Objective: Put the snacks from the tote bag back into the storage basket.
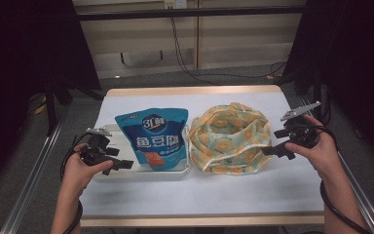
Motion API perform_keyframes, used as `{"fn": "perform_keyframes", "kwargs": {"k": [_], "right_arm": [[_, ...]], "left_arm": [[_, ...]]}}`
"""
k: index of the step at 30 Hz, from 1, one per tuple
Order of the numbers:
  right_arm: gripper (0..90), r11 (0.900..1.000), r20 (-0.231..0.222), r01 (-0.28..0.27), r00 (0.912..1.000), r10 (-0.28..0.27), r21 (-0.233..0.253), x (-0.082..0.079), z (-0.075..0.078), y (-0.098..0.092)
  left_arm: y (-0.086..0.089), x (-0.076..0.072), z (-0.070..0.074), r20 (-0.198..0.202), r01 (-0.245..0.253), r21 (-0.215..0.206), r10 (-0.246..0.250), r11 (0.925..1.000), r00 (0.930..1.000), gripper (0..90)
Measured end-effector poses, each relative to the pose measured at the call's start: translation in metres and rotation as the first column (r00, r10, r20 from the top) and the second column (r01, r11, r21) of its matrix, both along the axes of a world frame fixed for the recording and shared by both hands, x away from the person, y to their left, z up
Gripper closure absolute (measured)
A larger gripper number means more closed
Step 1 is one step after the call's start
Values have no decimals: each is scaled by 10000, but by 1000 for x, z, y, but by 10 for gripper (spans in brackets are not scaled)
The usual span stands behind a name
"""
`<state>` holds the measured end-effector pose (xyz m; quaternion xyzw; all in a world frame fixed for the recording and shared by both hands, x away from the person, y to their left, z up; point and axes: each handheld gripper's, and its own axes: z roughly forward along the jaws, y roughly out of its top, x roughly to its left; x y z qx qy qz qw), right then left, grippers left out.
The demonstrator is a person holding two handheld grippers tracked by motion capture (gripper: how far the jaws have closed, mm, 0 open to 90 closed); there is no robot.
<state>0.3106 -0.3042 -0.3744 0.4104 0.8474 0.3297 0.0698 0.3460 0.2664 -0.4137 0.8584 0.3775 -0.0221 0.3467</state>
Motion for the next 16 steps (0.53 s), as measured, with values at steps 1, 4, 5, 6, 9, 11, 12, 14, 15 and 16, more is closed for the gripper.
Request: {"fn": "perform_keyframes", "kwargs": {"k": [1, 4, 5, 6, 9, 11, 12, 14, 15, 16], "right_arm": [[86, 10000, -13, 52, 10000, -52, 34, 0, 0, 0], [86, 10000, -28, 93, 10000, -93, 32, 0, -1, 0], [84, 10000, -52, 22, 10000, -22, 0, 0, -1, 0], [85, 10000, -50, 25, 10000, -25, -10, 0, -1, 0], [83, 10000, -88, 13, 10000, -13, 8, 0, -2, 0], [81, 10000, -102, 19, 9999, -19, 20, 0, -2, 1], [81, 10000, -102, 35, 9999, -35, 21, 0, -2, 1], [81, 10000, -97, 14, 10000, -14, -5, 0, -2, 1], [81, 10000, -93, 44, 9999, -44, -3, 0, -2, 1], [77, 9999, -89, 109, 9999, -109, 23, 0, -2, 0]], "left_arm": [[0, 0, -1, 19, -46, -69, 46, 10000, 10000, 81], [1, -1, -2, 46, -70, -66, 71, 10000, 10000, 82], [2, -2, -2, 90, -119, -110, 120, 9999, 9999, 82], [3, -2, -2, 78, -122, -124, 123, 9998, 9999, 83], [4, -2, -3, 75, -202, -129, 203, 9997, 9998, 83], [5, -2, -3, 125, -170, -36, 171, 9998, 9998, 83], [5, -2, -4, 78, -175, -85, 176, 9998, 9998, 83], [6, -2, -4, 139, -186, -9, 186, 9998, 9997, 83], [5, -2, -4, 127, -246, -94, 247, 9997, 9996, 83], [6, -2, -4, 187, -235, -69, 236, 9997, 9995, 83]]}}
